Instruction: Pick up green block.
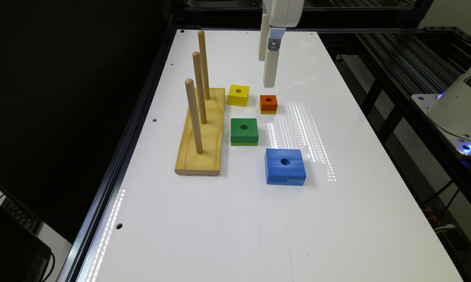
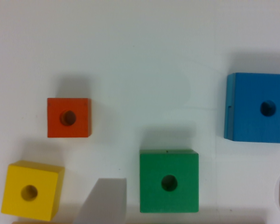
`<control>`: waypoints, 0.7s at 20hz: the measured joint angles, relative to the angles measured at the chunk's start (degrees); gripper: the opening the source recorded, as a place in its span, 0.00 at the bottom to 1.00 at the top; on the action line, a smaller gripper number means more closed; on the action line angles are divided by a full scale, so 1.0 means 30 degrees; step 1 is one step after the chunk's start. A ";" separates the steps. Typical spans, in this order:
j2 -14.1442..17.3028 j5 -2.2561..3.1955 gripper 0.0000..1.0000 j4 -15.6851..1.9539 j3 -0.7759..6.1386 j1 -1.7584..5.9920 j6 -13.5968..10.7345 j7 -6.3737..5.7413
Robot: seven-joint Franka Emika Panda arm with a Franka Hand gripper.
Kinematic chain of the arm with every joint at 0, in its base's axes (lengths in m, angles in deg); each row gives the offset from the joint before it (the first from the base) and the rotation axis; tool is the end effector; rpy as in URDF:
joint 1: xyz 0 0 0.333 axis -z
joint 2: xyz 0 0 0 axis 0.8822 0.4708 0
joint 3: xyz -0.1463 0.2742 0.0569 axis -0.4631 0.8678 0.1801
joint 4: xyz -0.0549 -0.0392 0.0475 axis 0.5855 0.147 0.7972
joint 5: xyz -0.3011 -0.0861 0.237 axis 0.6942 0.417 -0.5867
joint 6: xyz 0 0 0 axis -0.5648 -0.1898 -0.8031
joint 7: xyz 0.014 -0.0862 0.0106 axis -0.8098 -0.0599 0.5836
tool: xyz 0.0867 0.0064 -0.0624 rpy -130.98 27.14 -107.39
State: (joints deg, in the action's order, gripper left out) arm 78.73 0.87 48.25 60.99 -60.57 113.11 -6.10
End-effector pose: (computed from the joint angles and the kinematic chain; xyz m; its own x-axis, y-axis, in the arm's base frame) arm 0.5002 0.0488 0.3398 0.7124 -0.7017 -0.0036 -0.7015 -0.7121 -0.0291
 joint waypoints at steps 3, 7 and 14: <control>0.0000 0.0015 1.00 -0.0017 -0.0004 0.0055 0.0000 0.0001; 0.0005 0.0019 1.00 -0.0027 -0.0004 0.0099 0.0000 0.0002; 0.1133 0.0063 1.00 -0.0022 -0.0003 0.0175 0.1084 0.0012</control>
State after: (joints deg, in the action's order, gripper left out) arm 82.13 1.06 48.19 60.99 -60.04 116.36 -6.07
